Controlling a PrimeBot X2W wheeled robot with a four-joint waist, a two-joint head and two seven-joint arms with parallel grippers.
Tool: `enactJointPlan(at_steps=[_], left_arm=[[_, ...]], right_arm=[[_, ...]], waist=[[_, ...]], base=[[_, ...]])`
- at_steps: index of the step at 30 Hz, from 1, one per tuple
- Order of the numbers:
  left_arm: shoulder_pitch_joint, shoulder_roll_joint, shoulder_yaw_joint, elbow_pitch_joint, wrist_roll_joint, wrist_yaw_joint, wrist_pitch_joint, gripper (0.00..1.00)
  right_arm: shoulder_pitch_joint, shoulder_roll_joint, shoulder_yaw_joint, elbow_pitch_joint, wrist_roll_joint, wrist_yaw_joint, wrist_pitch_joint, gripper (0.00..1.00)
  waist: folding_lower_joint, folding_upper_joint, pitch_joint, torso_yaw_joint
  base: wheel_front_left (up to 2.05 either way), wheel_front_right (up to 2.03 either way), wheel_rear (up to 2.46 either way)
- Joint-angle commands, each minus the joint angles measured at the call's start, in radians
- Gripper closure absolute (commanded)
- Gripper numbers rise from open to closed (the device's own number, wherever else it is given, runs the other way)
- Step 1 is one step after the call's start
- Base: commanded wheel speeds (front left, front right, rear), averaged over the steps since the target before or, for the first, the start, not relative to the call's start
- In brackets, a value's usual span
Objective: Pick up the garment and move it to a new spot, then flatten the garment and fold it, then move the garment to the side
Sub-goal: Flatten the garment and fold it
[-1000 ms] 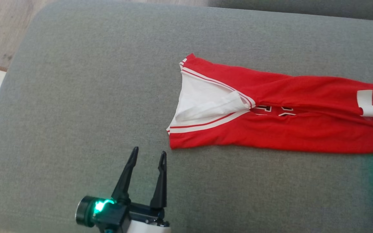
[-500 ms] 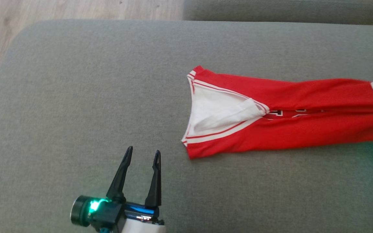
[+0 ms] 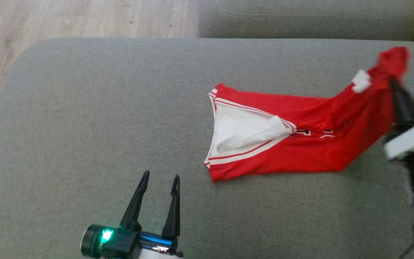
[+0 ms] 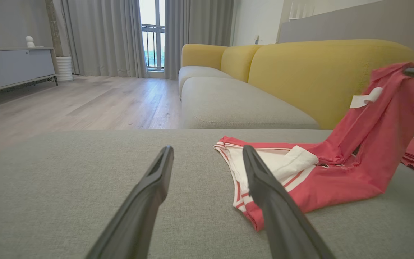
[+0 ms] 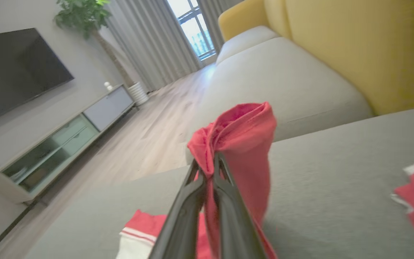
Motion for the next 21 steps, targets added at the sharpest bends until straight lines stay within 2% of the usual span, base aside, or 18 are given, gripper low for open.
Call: enactJointPlan(at_steps=[1, 8, 14, 21], left_arm=[[-0.019, -0.011, 0.034, -0.026, 0.007, -0.007, -0.01, 0.0], [-0.023, -0.011, 0.021, -0.016, 0.002, -0.017, -0.01, 0.0], [-0.032, -0.011, 0.013, -0.014, -0.01, -0.015, -0.01, 0.0], [-0.035, -0.011, 0.0, -0.007, -0.017, -0.014, -0.01, 0.0]], right_arm=[[-0.022, 0.016, 0.047, -0.057, -0.011, 0.007, 0.01, 1.0], [-0.062, 0.125, 0.204, -0.023, -0.034, 0.007, 0.014, 1.0], [-0.108, 0.166, 0.317, 0.068, -0.022, 0.007, -0.005, 1.0], [-0.151, 0.197, 0.391, 0.184, 0.008, 0.007, -0.064, 1.0]], waist=[[0.0001, 0.0, -0.004, 0.014], [0.0001, 0.0, 0.0, 0.072], [0.0001, 0.0, 0.012, 0.115], [0.0001, 0.0, 0.012, 0.137]], base=[[0.0, 0.0, 0.0], [0.0, 0.0, 0.0], [0.0, 0.0, 0.0], [0.0, 0.0, 0.0]])
